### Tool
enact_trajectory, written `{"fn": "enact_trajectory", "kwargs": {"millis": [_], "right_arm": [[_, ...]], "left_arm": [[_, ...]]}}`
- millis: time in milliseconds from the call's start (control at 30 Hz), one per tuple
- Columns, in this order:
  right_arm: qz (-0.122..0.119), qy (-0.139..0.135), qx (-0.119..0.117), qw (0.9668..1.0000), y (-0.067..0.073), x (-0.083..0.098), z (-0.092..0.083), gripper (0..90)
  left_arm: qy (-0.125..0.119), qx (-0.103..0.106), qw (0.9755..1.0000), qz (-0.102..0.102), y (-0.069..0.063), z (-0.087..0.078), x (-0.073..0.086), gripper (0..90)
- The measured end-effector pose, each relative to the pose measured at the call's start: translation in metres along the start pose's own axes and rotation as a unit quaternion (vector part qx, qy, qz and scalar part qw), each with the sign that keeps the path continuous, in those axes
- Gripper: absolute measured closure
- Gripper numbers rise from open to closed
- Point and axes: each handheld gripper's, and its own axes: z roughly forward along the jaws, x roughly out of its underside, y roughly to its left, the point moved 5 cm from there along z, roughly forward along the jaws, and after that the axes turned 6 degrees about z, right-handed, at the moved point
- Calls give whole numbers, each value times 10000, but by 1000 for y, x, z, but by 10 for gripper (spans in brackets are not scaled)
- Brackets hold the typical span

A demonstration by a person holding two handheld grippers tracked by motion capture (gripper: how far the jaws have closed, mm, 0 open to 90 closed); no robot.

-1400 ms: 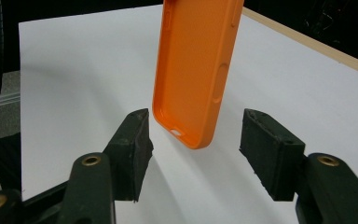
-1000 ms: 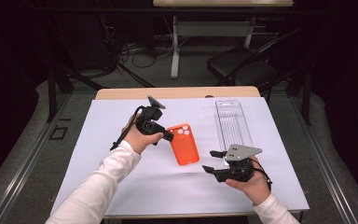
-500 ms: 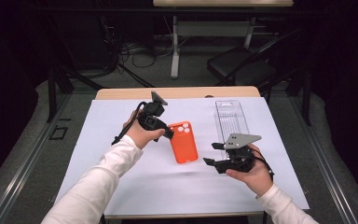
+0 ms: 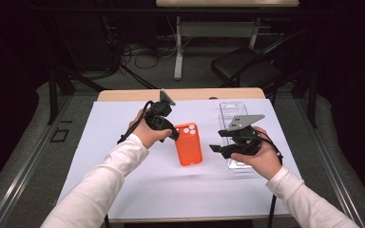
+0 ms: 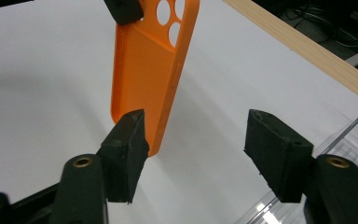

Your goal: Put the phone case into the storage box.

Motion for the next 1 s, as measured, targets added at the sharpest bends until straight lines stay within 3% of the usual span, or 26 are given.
{"fn": "enact_trajectory", "kwargs": {"millis": [267, 500, 667, 1000], "right_arm": [[-192, 256, 39, 9995, 0, -10, 4, 426], [-395, 281, 143, 9987, 1, -16, 6, 451], [-413, 397, 163, 9982, 2, -17, 7, 515], [-611, 305, 299, 9972, 1, -21, 12, 555]], "left_arm": [[37, 3, 10000, 84, -6, 3, -3, 823], [135, -13, 9998, 164, -10, 7, -3, 824], [150, -21, 9997, 209, -14, 11, -4, 823], [252, -11, 9992, 323, -23, 20, -6, 823]]}}
